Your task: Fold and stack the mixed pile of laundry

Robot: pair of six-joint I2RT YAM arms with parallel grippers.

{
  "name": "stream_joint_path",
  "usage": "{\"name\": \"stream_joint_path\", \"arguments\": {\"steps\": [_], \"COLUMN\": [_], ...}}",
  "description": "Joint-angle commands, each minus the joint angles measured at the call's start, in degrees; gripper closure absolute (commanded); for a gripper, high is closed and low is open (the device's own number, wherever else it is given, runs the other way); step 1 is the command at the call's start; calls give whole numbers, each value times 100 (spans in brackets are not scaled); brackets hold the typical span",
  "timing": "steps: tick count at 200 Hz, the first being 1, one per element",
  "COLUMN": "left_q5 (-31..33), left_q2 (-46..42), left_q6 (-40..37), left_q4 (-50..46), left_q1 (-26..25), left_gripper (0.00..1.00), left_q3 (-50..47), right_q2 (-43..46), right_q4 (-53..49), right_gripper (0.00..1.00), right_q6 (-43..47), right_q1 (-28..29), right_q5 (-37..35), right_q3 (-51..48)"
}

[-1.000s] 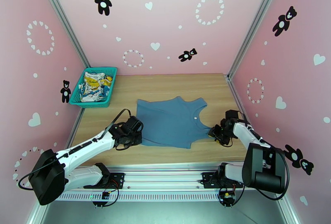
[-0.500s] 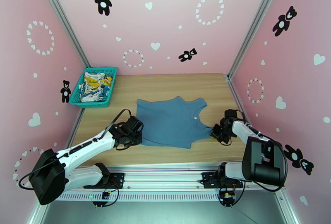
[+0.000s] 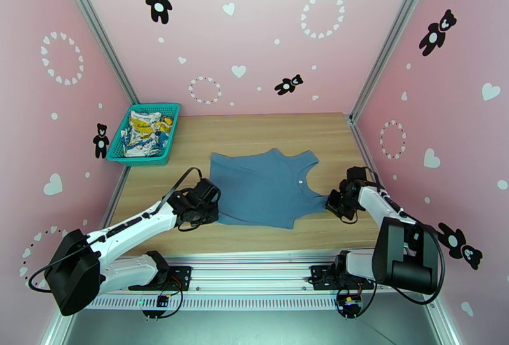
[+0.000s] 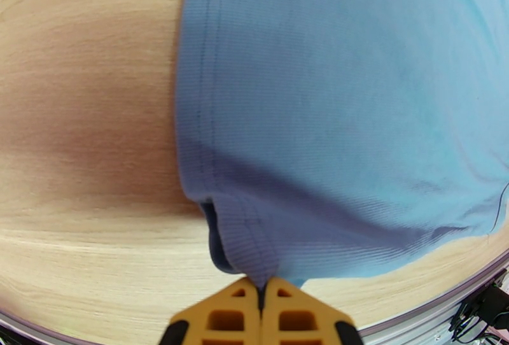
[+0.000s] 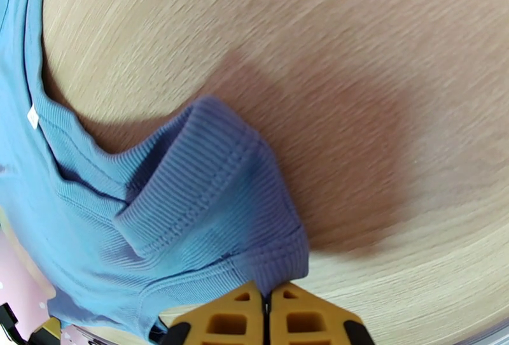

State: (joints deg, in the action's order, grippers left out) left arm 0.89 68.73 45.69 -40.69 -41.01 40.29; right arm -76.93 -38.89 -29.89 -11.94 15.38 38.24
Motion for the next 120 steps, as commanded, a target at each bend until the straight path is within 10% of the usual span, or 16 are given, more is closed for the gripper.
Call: {"name": "stream_joint_path", "arguments": {"steps": [1,120], "left_q5": [119,123], "left_q2": [-190,266], "left_q6": [32,-77], "left_q4": [72,403], "left_q1": [34,512], "left_gripper": [100,100], "left_q3": [-39,940], "right_q2": [-47,-716], "right_q4": [-69,-592], "right_gripper": [99,97], "right_q6": [24,317], "right_q1": [26,145], "right_q5": [-15,50], "right_q3": [229,1158]}}
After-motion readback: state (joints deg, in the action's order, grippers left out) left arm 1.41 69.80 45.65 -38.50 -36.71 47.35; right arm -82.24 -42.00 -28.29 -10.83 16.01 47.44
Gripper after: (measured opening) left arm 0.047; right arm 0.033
